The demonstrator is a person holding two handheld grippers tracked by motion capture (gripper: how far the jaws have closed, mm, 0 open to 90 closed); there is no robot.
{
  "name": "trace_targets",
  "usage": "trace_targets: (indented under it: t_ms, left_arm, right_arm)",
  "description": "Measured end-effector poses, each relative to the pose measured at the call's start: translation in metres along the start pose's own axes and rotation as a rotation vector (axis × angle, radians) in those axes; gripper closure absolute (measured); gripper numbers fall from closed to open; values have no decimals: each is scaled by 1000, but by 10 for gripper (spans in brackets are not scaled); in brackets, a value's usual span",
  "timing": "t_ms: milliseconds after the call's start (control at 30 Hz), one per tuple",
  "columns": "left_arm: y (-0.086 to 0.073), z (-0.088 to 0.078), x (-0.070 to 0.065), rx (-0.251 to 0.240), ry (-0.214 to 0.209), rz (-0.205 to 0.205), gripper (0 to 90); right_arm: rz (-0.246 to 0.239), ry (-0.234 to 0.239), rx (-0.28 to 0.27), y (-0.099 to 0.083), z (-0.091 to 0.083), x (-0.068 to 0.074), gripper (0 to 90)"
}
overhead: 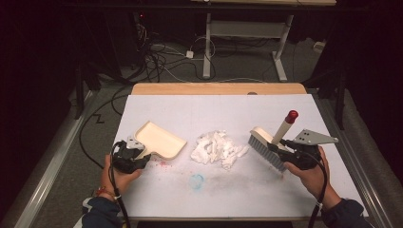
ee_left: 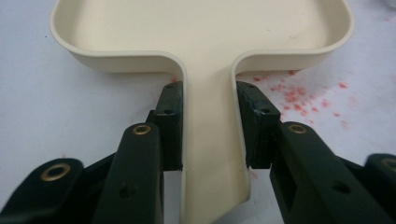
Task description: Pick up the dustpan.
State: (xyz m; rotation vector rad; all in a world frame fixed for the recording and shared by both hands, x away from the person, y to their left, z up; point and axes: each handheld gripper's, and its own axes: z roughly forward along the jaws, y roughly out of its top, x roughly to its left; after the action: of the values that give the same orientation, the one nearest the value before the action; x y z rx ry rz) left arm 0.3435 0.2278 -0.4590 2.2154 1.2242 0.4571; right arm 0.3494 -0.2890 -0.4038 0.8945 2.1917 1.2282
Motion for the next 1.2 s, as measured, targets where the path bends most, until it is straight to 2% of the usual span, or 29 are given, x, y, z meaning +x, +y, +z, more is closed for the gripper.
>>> trace_targets:
  t_ms: [167,433,600,733,867,933,1100,1200]
  left_arm:
    - [-6,-15,4,38,-34,50,632]
    - [-5,-30,-3,93,-56,139,632]
    - [-4,-35,-10,129,-123,209,631]
    - [-2,-35,-16,137,-146,235,631]
    - [-1,-32,-19,139,-160,239,630]
    - [-1,-32,-20,138,-163,245,630]
    - [1,-32,-25,139,-178,270,630]
    - [2,-32,-29,141,-188,285,630]
  right_arm:
    - [0,-20,-3,0,2,-2,678]
    - [25,-84,-12,1,14,-5,678]
    - [14,-113,-3,6,26,-1,679]
    - [12,-122,9,5,31,0,678]
    - [38,-125,19,5,34,1,679]
    - [49,-104,26,6,37,6,678]
    - [21,-50,55,12,55,33,679]
    - [5,-60,61,18,65,50,678]
